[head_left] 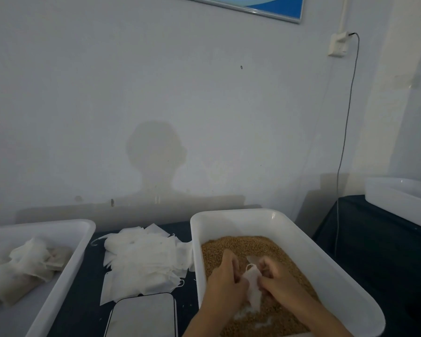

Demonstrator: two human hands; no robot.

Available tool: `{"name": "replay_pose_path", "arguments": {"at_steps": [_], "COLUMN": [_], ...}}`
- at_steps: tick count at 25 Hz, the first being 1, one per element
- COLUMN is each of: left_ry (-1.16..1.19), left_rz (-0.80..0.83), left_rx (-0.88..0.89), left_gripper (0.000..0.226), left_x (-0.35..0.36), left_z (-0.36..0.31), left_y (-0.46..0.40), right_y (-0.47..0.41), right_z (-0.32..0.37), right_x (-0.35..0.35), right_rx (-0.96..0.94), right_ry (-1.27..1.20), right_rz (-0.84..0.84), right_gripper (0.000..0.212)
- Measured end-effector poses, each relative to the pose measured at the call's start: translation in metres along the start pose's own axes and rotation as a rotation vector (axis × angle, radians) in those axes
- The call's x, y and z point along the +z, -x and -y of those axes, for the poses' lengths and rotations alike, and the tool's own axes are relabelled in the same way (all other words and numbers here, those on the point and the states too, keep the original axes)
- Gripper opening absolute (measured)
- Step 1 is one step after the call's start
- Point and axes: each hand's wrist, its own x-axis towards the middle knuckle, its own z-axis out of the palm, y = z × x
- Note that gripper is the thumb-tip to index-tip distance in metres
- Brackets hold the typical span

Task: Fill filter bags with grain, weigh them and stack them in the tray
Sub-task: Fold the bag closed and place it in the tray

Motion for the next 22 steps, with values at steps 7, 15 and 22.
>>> {"name": "replay_pose_path", "arguments": {"at_steps": [7,15,22], "left_ry": [-0.298,-0.329,-0.378], "left_rz": [-0.016,0.045,0.009], "left_rx": [0.123,0.017,0.087], "left_gripper": [0.024,0.03,0.012], "left_x": [0.004,0.007,0.001], "left_z": [-0.003,-0.008,-0.01], "left_y": [0.0,0.003,0.004], "right_y": [0.0,-0.021,-0.026], "right_z": [0.008,-0.044,-0.026], "right_x": [-0.008,-0.042,-0.059], "right_rx": [0.112,0.17,0.125], "right_ry": [-0.132,0.986,1.149], "right_rz": [0.078,-0.107,0.054], "right_gripper": [0.002,0.037,0.028]}}
